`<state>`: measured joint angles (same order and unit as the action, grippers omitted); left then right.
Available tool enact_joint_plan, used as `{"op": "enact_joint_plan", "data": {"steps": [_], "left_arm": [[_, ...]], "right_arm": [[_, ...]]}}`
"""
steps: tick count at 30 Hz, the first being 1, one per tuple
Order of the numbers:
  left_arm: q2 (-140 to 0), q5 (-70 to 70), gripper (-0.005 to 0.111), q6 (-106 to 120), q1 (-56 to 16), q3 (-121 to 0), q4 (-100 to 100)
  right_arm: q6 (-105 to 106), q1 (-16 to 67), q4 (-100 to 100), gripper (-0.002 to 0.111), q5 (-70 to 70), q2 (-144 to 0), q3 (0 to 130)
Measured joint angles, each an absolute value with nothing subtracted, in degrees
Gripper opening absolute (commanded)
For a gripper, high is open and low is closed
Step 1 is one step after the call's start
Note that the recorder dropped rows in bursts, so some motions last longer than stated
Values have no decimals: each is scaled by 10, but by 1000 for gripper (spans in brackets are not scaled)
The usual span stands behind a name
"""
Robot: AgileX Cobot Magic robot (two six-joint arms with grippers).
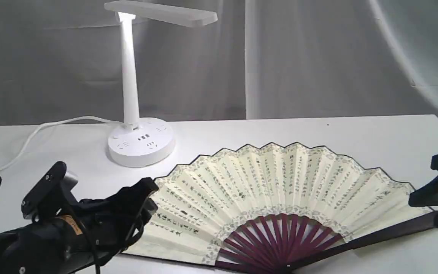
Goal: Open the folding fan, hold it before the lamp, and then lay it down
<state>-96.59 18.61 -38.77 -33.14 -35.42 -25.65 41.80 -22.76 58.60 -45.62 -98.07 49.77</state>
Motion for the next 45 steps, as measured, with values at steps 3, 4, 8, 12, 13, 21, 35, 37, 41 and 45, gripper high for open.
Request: {"op": "enact_joint_plan", "data": {"steps": [3, 4, 8, 12, 13, 21, 35, 37, 41, 45], "left_arm": [[-944, 162, 35, -351, -331, -354, -256], [-937, 151, 33, -337, -330, -354, -254], [-916, 74, 18, -285, -306, -366, -235], [-900, -72, 7, -239, -257, -404, -195], [-898, -108, 5, -231, -247, -414, -181], [-885, -326, 3, -170, -170, -511, -59], [-885, -488, 3, -104, -60, -571, 4], [-885, -496, 3, -88, -46, -571, 16], [-885, -503, 3, -78, -30, -571, 52], [-885, -507, 3, -75, -30, -572, 58]], "right_arm": [[414, -216, 566, 44, -457, -959, 498], [413, -210, 561, 43, -457, -953, 498], [410, -180, 543, 37, -460, -936, 498], [407, -142, 506, 33, -454, -923, 498], [403, -133, 492, 33, -449, -920, 498], [335, -67, 386, 30, -415, -907, 499], [-16, -22, -15, 29, -495, -907, 598], [-25, -22, -38, 29, -510, -907, 598], [-30, -22, -47, 29, -517, -907, 598], [-30, -22, -47, 21, -523, -907, 598]]}}
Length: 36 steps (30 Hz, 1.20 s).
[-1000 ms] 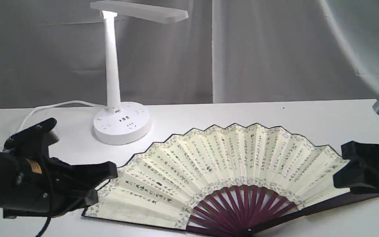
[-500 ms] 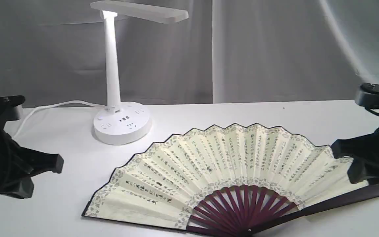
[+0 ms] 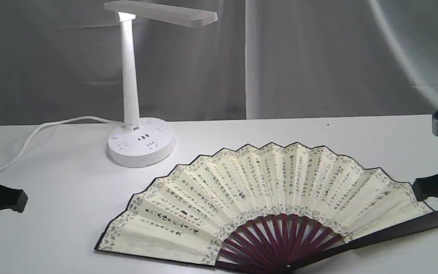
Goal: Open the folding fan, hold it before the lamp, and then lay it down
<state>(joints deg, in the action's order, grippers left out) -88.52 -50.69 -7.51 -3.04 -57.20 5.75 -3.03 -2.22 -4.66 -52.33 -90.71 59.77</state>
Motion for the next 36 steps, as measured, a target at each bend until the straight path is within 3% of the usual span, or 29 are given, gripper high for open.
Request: {"op": "enact_joint_plan", "data": {"steps": [3, 15, 36], "left_arm": [[-885, -507, 3, -75, -30, -572, 59], [-791, -510, 3, -33, -30, -572, 16], [-561, -530, 3, -14, -30, -572, -8]], "right_arm": [[-30, -22, -47, 0, -539, -907, 598], [9, -20, -23, 0, -551, -867, 593], [32, -20, -17, 0, -526, -614, 532]]}}
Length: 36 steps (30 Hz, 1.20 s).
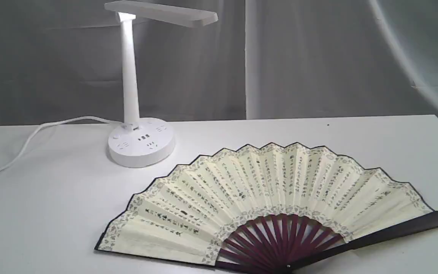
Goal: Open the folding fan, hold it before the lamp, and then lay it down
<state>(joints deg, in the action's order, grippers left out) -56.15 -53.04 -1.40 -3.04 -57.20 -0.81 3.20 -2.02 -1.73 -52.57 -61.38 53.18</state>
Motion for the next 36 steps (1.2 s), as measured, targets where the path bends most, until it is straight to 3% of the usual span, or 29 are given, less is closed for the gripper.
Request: {"op": "enact_joint_plan", "data": {"steps": [20, 36], "left_arm": [[-291, -544, 3, -13, -30, -572, -8], [-73, -582, 3, -13, -30, -572, -8]], "right_arm": [[32, -20, -17, 0, -531, -298, 532], [37, -20, -21, 0, -613, -50, 502]]}}
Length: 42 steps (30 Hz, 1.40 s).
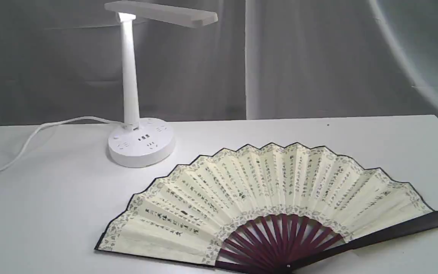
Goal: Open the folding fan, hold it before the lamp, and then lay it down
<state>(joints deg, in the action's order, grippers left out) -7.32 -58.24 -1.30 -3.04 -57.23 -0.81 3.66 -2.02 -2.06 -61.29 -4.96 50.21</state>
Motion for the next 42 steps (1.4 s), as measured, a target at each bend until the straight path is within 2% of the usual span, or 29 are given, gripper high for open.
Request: {"op": "enact_joint_plan", "data": {"steps": [8, 15, 32, 42], "left_arm": [[0, -603, 3, -20, -29, -580, 25], [0, -597, 3, -28, -27, -535, 46], [-3, -260, 3, -95, -27, -183, 44], [-1, -98, 3, -97, -27, -58, 46]], "right_arm": [[38, -20, -47, 0, -662, -1, 453], [33, -20, -48, 0, -621, -1, 417], [5, -20, -26, 0, -306, -2, 221], [15, -20, 0, 0, -161, -3, 78]]}}
